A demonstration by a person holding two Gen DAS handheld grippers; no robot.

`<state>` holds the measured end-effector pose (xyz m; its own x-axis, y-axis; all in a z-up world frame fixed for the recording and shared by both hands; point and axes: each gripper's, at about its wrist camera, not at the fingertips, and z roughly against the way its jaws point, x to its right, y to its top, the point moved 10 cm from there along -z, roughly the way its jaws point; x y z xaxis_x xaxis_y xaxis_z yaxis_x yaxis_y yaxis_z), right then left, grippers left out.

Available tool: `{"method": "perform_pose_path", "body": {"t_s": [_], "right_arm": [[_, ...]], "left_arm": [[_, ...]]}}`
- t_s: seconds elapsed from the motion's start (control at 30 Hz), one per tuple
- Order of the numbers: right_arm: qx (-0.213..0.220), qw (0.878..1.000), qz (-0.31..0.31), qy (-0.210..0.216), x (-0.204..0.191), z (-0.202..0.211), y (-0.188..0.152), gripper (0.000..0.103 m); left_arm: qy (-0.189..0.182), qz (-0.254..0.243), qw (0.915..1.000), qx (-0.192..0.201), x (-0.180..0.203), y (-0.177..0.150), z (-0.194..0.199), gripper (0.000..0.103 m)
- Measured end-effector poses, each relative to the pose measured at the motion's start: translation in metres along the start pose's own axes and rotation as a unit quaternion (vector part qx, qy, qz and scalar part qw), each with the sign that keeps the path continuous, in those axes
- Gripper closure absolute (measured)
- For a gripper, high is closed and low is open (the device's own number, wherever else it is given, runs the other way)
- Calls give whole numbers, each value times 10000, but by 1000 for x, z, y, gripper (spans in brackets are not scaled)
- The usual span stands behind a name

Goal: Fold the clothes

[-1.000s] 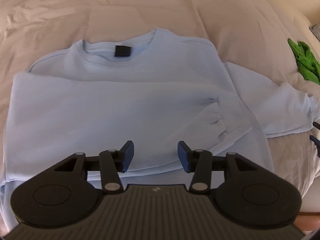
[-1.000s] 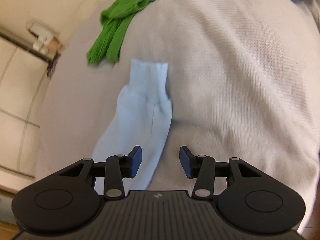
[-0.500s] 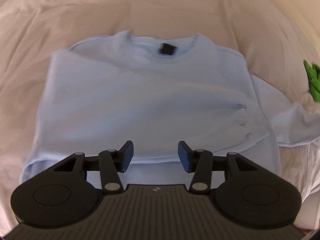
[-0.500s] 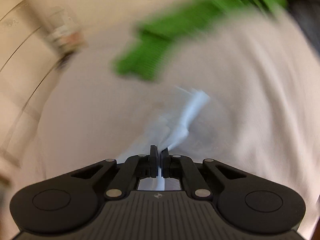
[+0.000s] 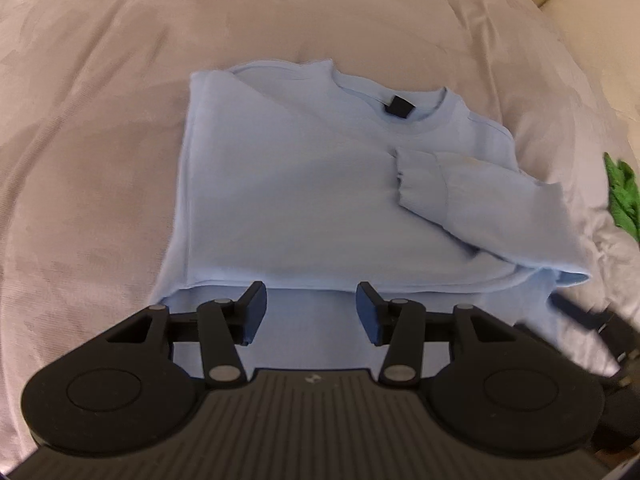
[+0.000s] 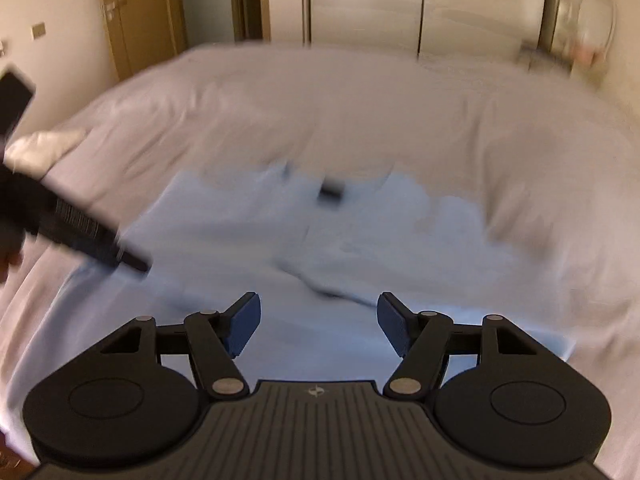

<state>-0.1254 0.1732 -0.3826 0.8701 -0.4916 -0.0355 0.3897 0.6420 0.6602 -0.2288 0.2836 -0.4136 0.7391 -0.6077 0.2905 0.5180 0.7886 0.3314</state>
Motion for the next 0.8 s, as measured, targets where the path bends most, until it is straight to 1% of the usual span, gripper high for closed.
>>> {"method": "perform_pose_path", "body": {"t_s": [0.07,0.1,0.17,0.2,0.27,0.3,0.37,0.4,0.43,0.47,0.5,0.53,0.57,0.6,0.67,0.73,0.8], "right_arm": [[-364,9990,-246,-124,9,-5,-21,34],[-530,9973,-412,-287,14,-1,-30,34],[-766,9914,-835,-650,51,-2,-44,34],[-842,9861,-1164,-832,72,1,-52,33],[-940,9722,-1883,-1027,106,9,-68,33],[-961,9617,-2340,-1053,132,11,-77,33],[-915,9438,-3009,-1014,160,18,-89,33],[-883,9342,-3309,-998,172,20,-95,33],[-867,9276,-3489,-1013,178,21,-101,33],[-860,9236,-3589,-1036,185,21,-103,33],[-852,9195,-3690,-1058,192,21,-106,33],[-843,9156,-3780,-1081,199,21,-109,33],[-827,9147,-3797,-1109,204,22,-110,33],[-811,9139,-3811,-1136,209,23,-112,33],[-771,9148,-3783,-1187,211,30,-116,33],[-695,9156,-3751,-1270,221,36,-117,34],[-574,9159,-3763,-1275,231,36,-109,34]], "left_arm": [[-277,172,9995,-25,9,3,-5,59],[-448,295,9986,-21,16,7,-9,59],[-739,545,9958,22,28,17,-18,56],[-874,670,9939,50,34,23,-22,54],[-1071,1007,9891,109,44,37,-37,54],[-1157,1200,9860,96,47,43,-47,54],[-1343,1635,9774,8,51,51,-68,54],[-1394,1858,9726,-59,52,53,-80,54],[-1408,2087,9677,-150,52,53,-93,54],[-1425,2278,9630,-197,52,53,-104,54],[-1447,2415,9594,-180,52,53,-111,58],[-1469,2551,9556,-163,53,52,-119,71],[-1489,2606,9539,-90,54,53,-121,83],[-1505,2544,9553,63,57,56,-115,98],[-1534,2368,9584,432,62,62,-99,100],[-1511,1876,9646,1070,67,71,-57,101],[-1412,1324,9660,1714,69,79,-9,101]]}}
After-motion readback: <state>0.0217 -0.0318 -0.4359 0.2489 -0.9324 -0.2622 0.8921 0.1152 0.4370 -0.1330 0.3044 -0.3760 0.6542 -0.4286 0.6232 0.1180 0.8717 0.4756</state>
